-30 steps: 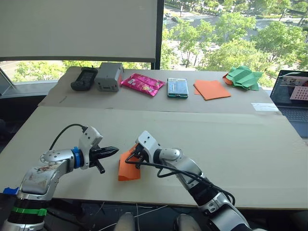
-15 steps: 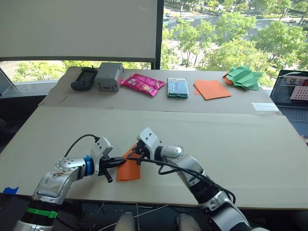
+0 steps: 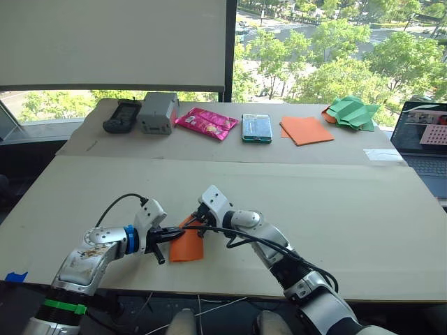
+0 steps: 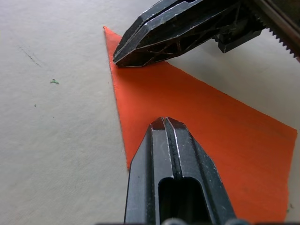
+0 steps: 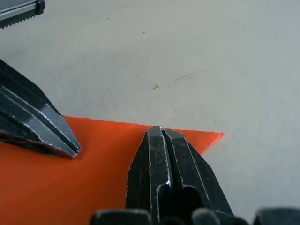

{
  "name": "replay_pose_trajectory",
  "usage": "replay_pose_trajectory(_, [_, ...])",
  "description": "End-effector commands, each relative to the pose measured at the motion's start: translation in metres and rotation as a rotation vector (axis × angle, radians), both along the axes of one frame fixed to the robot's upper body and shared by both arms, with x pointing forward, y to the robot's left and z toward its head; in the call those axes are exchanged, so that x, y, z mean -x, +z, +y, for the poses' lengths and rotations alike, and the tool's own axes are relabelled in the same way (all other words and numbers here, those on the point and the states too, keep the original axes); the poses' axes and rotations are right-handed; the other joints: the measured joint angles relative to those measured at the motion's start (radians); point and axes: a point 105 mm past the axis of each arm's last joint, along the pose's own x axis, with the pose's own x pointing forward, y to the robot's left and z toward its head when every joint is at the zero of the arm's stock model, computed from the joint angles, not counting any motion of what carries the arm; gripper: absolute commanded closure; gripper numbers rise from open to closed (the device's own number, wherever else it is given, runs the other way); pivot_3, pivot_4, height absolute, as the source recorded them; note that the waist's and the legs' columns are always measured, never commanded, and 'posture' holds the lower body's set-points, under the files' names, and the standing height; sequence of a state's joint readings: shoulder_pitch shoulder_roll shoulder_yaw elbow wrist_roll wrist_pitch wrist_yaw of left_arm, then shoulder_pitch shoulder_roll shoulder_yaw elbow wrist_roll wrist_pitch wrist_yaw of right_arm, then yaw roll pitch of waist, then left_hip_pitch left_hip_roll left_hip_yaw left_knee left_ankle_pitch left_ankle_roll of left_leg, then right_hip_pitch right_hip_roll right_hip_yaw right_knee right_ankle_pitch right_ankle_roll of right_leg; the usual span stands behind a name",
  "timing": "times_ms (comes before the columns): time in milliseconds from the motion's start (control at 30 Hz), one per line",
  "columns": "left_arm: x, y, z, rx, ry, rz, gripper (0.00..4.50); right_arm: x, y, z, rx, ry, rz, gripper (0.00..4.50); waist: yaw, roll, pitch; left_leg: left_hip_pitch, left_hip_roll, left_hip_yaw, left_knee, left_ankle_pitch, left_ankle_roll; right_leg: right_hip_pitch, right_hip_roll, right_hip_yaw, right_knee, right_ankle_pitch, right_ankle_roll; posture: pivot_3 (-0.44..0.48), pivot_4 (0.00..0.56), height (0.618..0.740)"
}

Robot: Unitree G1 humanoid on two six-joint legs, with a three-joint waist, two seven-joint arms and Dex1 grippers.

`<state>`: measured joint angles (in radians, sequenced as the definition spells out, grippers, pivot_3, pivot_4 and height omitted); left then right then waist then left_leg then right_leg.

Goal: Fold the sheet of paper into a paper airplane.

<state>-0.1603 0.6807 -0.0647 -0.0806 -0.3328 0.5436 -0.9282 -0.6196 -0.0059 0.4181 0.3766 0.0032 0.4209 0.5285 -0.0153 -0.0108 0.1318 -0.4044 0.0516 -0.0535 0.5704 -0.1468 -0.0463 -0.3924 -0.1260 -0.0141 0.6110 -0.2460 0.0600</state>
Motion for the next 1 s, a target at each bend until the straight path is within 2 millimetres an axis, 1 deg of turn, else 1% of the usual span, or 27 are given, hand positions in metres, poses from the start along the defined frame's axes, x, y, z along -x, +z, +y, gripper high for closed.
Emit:
replay_pose_trajectory(33, [0.005,-0.008,0.001,-0.035,-0.005,0.029,4.48,-0.012,-0.017,-0.015,0.058,-0.060,0.016,4.50,0.001,0.001,0.000,0.000,0.000,0.000,0.000,0.000,0.000,0.000,0.000,0.000,0.000,0.000,0.000,0.000,0.150,0.702])
replay_pose_trajectory(133, [0.006,-0.008,0.001,-0.038,-0.004,0.029,4.48,-0.015,-0.019,-0.018,0.067,-0.066,0.014,4.50,0.002,0.002,-0.002,0.000,0.000,0.000,0.000,0.000,0.000,0.000,0.000,0.000,0.000,0.000,0.000,0.000,0.150,0.702])
replay_pose_trajectory(233, [0.006,-0.008,0.001,-0.038,-0.003,0.029,4.48,-0.012,-0.023,-0.020,0.064,-0.056,0.014,4.50,0.002,0.003,-0.003,0.000,0.000,0.000,0.000,0.000,0.000,0.001,0.000,0.000,0.000,0.000,0.000,0.000,0.150,0.702])
replay_pose_trajectory(333, [0.006,-0.008,0.001,-0.039,-0.003,0.030,4.48,-0.007,-0.022,-0.019,0.051,-0.029,0.004,4.50,0.003,0.003,-0.003,0.000,0.000,0.000,0.000,0.000,0.000,0.001,0.000,0.000,0.000,0.000,0.000,0.000,0.150,0.702])
replay_pose_trajectory(500, [0.008,-0.010,0.000,-0.040,-0.006,0.034,4.48,0.000,-0.030,-0.021,0.074,-0.005,0.012,4.50,0.002,0.004,-0.005,0.000,0.000,0.000,0.000,0.000,0.000,0.001,0.000,0.000,0.000,0.000,0.000,0.000,0.150,0.702])
replay_pose_trajectory(567, [0.008,-0.010,0.000,-0.041,-0.008,0.035,4.48,0.004,-0.035,-0.021,0.079,0.004,0.029,4.50,0.002,0.004,-0.005,0.000,0.000,0.000,0.000,0.000,0.000,0.001,0.000,0.000,0.000,0.000,0.000,0.000,0.150,0.702])
replay_pose_trajectory(700, [0.008,-0.010,0.000,-0.047,-0.014,0.036,4.48,0.024,-0.050,-0.022,0.119,0.081,0.059,4.50,0.002,0.005,-0.009,0.000,0.000,0.000,0.000,0.000,0.000,0.002,0.000,0.000,0.000,0.000,0.000,0.000,0.150,0.702])
replay_pose_trajectory(1000, [0.010,-0.010,0.000,-0.051,-0.021,0.038,4.48,0.042,-0.060,-0.022,0.137,0.134,0.094,4.50,0.000,0.007,-0.010,0.001,0.000,0.000,0.000,0.000,0.000,0.002,0.000,0.000,0.000,-0.001,-0.001,0.000,0.150,0.702])
